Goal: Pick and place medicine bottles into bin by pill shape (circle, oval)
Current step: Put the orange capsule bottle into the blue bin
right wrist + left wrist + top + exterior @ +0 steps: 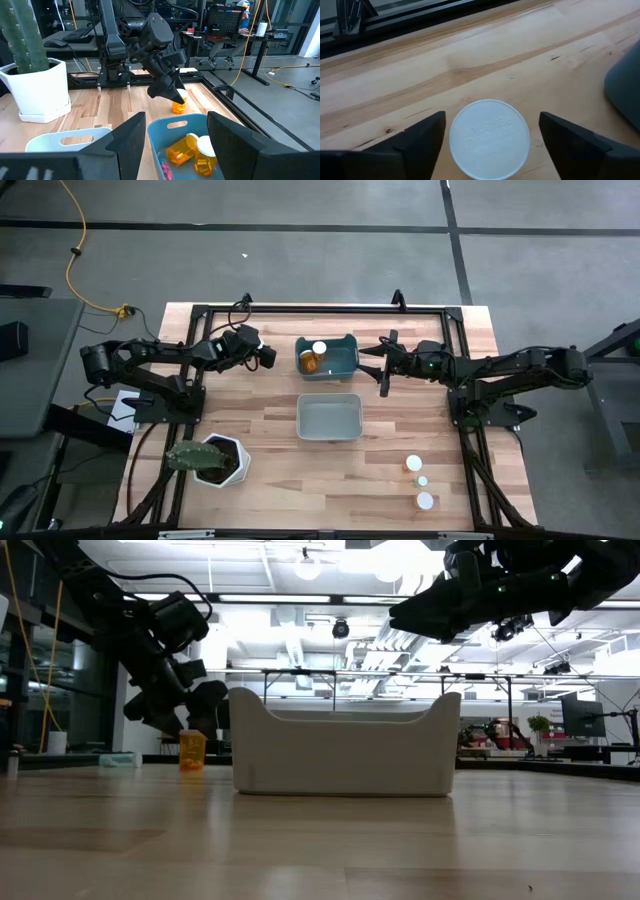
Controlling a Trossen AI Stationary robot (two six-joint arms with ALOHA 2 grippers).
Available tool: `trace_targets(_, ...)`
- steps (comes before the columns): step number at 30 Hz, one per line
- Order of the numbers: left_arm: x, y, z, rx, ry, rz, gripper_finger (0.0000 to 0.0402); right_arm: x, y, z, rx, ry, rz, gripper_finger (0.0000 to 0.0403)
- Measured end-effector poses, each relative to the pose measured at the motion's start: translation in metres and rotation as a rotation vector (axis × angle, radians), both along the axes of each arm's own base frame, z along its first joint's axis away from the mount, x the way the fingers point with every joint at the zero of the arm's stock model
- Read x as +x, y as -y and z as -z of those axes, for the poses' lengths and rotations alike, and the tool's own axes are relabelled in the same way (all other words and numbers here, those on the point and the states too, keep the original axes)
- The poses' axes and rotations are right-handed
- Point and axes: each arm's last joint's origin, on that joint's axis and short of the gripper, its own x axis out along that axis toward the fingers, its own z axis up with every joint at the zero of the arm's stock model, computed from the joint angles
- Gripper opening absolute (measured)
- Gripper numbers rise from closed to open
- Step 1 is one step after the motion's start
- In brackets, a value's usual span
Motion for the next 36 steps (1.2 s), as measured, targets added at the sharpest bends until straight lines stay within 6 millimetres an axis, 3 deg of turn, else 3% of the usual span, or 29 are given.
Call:
trace_targets(12, 0.005, -0.004, -0.007, 0.080, 0.029, 0.037, 0.0181, 0.000, 0.000, 0.000, 0.000, 0.000, 0.000, 0.0206)
trace_targets(20, 0.018, 0.007, -0.031, 0.206, 0.151, 0.188, 0.0199, 0.000, 0.000, 0.000, 0.000, -0.001, 0.000, 0.0206)
trace_targets(29, 0.030, 0.062, -0.086, 0.471, 0.362, 0.528, 0.0189, 0.000, 0.000, 0.000, 0.001, -0.001, 0.000, 0.0206)
trace_targets(36, 0.035, 0.088, -0.098, 0.559, 0.412, 0.689, 0.0201, 0.001, -0.004, -0.001, 0.017, 0.010, -0.127, 0.0206)
